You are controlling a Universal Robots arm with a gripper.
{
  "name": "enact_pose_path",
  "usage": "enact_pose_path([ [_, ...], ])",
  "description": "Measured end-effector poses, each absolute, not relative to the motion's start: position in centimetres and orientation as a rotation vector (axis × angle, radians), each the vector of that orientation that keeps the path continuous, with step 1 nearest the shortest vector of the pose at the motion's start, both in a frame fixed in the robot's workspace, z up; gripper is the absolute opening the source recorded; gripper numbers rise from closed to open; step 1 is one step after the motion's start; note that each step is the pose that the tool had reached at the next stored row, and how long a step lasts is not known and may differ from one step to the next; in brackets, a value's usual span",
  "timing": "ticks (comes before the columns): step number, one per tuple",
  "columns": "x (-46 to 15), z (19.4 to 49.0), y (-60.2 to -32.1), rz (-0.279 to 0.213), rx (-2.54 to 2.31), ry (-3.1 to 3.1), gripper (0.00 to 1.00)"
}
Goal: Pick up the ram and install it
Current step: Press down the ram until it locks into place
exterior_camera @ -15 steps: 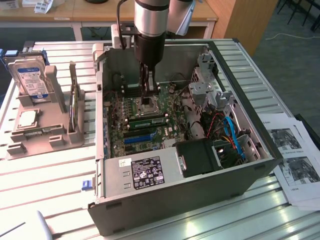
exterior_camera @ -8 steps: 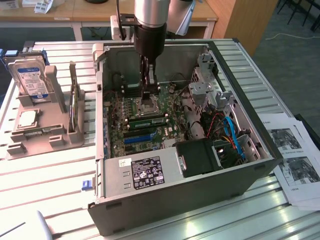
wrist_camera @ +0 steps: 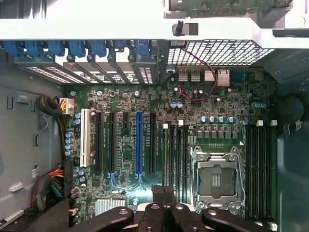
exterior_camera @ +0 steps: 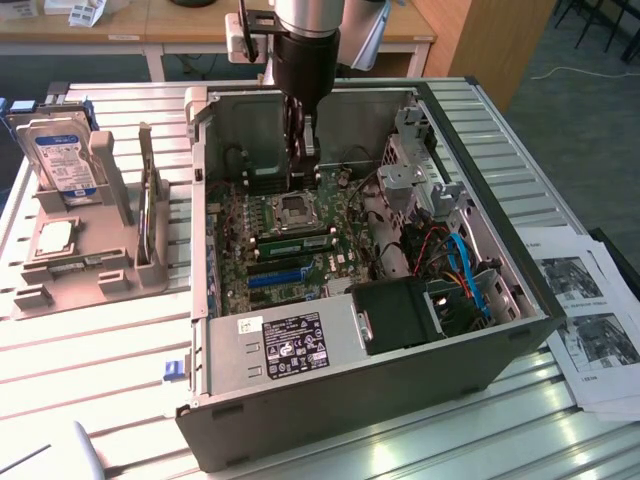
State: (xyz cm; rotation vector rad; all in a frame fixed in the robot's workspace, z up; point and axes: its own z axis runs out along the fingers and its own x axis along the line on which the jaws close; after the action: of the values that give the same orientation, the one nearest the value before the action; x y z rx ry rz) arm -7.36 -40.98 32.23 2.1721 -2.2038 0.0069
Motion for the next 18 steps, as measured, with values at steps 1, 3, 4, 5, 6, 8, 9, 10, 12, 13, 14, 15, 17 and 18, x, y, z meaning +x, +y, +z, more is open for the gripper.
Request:
enact_pose_path([
  [1,-7.29,32.24,-40.98,0.006,2.172,-2.204,0.1],
  [3,-7.23,32.23,-40.98,0.006,2.172,-2.203,0.1],
  [4,-7.22,32.23,-40.97,0.006,2.172,-2.203,0.1],
  [5,-7.22,32.23,-40.97,0.006,2.172,-2.204,0.1],
  [6,-7.22,32.23,-40.97,0.006,2.172,-2.203,0.1],
  [8,-7.22,32.23,-40.97,0.006,2.172,-2.204,0.1],
  [9,-7.22,32.23,-40.97,0.006,2.172,-2.204,0.1],
  [10,-7.23,32.23,-40.97,0.006,2.172,-2.204,0.1],
  [12,-7.22,32.23,-40.97,0.006,2.172,-2.203,0.1],
  [13,-7.22,32.23,-40.97,0.006,2.172,-2.204,0.1],
  [14,-7.22,32.23,-40.97,0.006,2.172,-2.204,0.1],
  [15,-7.22,32.23,-40.97,0.006,2.172,-2.204,0.1],
  [17,-7.23,32.23,-40.97,0.006,2.166,-2.209,0.1],
  [18,-7.22,32.23,-40.97,0.005,2.15,-2.225,0.1],
])
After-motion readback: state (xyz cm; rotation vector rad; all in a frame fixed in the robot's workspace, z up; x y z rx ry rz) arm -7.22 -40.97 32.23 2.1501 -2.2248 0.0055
